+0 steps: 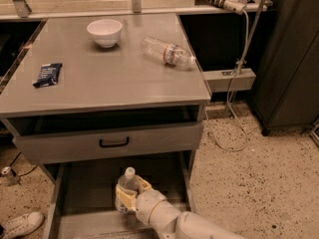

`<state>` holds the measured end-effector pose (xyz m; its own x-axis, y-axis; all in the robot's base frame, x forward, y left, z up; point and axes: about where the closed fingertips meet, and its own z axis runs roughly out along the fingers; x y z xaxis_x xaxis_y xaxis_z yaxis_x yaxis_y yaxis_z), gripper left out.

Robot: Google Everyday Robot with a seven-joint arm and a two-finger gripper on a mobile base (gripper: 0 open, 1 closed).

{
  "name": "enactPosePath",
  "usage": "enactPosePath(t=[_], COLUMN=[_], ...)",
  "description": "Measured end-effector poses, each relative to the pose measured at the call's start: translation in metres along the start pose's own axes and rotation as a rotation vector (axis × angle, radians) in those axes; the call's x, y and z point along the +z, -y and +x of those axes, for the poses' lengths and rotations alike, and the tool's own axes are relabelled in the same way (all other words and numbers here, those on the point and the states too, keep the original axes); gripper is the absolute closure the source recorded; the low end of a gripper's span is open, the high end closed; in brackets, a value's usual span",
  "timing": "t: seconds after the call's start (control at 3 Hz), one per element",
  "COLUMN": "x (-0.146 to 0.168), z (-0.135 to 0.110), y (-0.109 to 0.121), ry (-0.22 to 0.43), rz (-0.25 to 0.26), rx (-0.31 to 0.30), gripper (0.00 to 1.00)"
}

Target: Place blue plastic bottle into middle drawer

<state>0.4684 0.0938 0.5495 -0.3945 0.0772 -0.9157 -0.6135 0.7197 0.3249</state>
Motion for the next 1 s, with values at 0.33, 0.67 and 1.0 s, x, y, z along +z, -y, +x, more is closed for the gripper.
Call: enactPosePath(t=[0.33, 0.67, 1.0], x=[0.004, 0.009, 0.012], z=[0.011, 0.019, 0.024], y=[0.011, 0.025, 0.039], ry=[0.007, 0.014, 0.031], rz=[0.021, 0.044, 0.068], rx=[0.003, 0.001, 0.008], gripper=[1.0, 1.0, 1.0])
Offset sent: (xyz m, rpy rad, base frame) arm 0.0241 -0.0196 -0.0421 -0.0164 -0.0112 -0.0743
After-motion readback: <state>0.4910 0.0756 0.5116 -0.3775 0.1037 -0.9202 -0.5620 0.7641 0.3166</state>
